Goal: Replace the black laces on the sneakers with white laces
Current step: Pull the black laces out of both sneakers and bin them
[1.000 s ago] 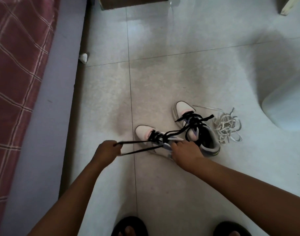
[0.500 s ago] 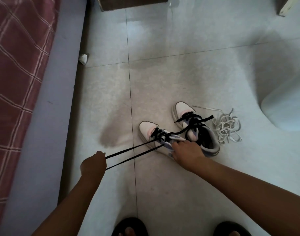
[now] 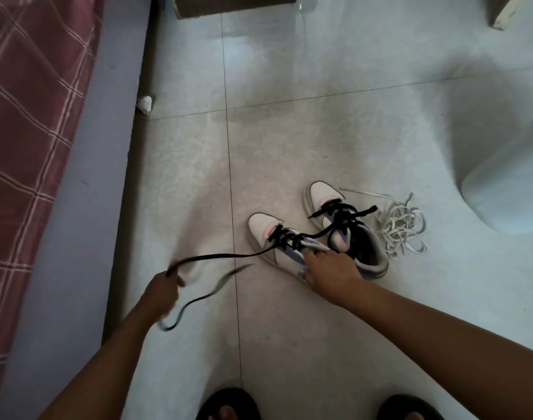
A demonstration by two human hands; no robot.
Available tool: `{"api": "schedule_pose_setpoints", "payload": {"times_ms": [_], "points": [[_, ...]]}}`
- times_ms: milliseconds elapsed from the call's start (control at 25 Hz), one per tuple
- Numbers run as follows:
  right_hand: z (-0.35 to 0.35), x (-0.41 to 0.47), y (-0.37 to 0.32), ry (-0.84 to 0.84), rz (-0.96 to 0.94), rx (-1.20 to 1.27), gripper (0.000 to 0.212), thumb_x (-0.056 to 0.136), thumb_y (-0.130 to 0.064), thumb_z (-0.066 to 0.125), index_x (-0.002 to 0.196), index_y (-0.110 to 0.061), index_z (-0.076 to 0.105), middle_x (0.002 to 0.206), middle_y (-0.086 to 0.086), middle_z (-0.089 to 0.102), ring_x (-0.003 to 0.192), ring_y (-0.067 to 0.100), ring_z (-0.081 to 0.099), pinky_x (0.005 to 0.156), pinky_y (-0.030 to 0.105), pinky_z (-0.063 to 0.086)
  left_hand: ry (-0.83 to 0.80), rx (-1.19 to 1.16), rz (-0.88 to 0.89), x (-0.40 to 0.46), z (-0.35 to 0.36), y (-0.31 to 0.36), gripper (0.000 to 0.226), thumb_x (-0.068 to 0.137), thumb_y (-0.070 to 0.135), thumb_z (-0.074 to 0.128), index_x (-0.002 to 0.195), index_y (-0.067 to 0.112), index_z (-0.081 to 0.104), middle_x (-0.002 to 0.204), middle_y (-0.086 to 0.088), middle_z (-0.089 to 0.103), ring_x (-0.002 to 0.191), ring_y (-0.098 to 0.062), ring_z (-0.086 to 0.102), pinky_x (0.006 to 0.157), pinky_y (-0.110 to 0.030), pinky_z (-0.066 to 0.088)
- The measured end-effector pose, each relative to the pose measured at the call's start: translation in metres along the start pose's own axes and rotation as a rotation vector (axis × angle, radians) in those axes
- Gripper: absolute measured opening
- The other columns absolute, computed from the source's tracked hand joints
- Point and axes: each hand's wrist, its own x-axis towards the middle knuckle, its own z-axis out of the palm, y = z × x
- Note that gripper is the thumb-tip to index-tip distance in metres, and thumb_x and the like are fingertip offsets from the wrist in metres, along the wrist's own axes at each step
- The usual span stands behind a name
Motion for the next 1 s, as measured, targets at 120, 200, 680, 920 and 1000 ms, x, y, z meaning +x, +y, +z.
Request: {"api": "schedule_pose_setpoints", "payload": {"times_ms": [120,200,680,920,1000], "points": [[-0.005,0.002,0.002,-0.035,0.064,0.060,0.049,0.097,-0.042,0.038,0.137,-0.012,0.034,0.131,0.009,0.055,0.120,0.027,0.052,0.086,0.037,0.045,0.124,0.264,0.092,-0.006,-0.001,-0.018,0.029,0.098,0.018,0.045,0.122,0.006,0.056,0.111,-0.021,0.063,0.099,-0.034,0.059,0.075,-0.032,0.041],[-0.006,0.003,0.001,-0.047,0.099,0.063,0.047,0.098,-0.038,0.038,0.136,-0.010,0.035,0.131,0.010,0.054,0.120,0.027,0.052,0.087,0.037,0.045,0.024,0.088,0.065,-0.016,0.005,-0.007,0.027,0.097,0.029,0.049,0.105,0.006,0.061,0.095,-0.016,0.063,0.082,-0.027,0.058,0.062,-0.029,0.038],[-0.020,0.007,0.020,0.078,0.070,0.566,0.056,0.089,-0.009,0.050,0.142,-0.007,0.032,0.141,0.015,0.043,0.130,0.029,0.041,0.106,0.038,0.033,-0.073,0.300,0.552,-0.077,0.123,0.131,0.038,0.090,0.020,0.053,0.124,0.008,0.040,0.125,-0.014,0.041,0.104,-0.032,0.052,0.081,-0.037,0.044],[-0.015,0.021,0.022,-0.098,0.128,0.254,0.030,0.093,-0.015,0.045,0.122,-0.013,0.046,0.121,0.015,0.059,0.111,0.033,0.055,0.082,0.035,0.044,-0.094,0.293,0.494,-0.064,0.113,0.130,0.045,0.086,0.012,0.057,0.127,0.014,0.039,0.124,-0.013,0.040,0.101,-0.033,0.055,0.082,-0.041,0.049],[-0.031,0.026,0.023,0.032,0.120,0.084,0.023,0.093,-0.016,0.044,0.114,-0.012,0.053,0.113,0.013,0.063,0.103,0.032,0.059,0.072,0.033,0.042,-0.074,0.336,0.513,-0.061,0.108,0.126,0.046,0.087,0.013,0.057,0.129,0.017,0.040,0.125,-0.012,0.041,0.102,-0.031,0.055,0.081,-0.039,0.048]]}}
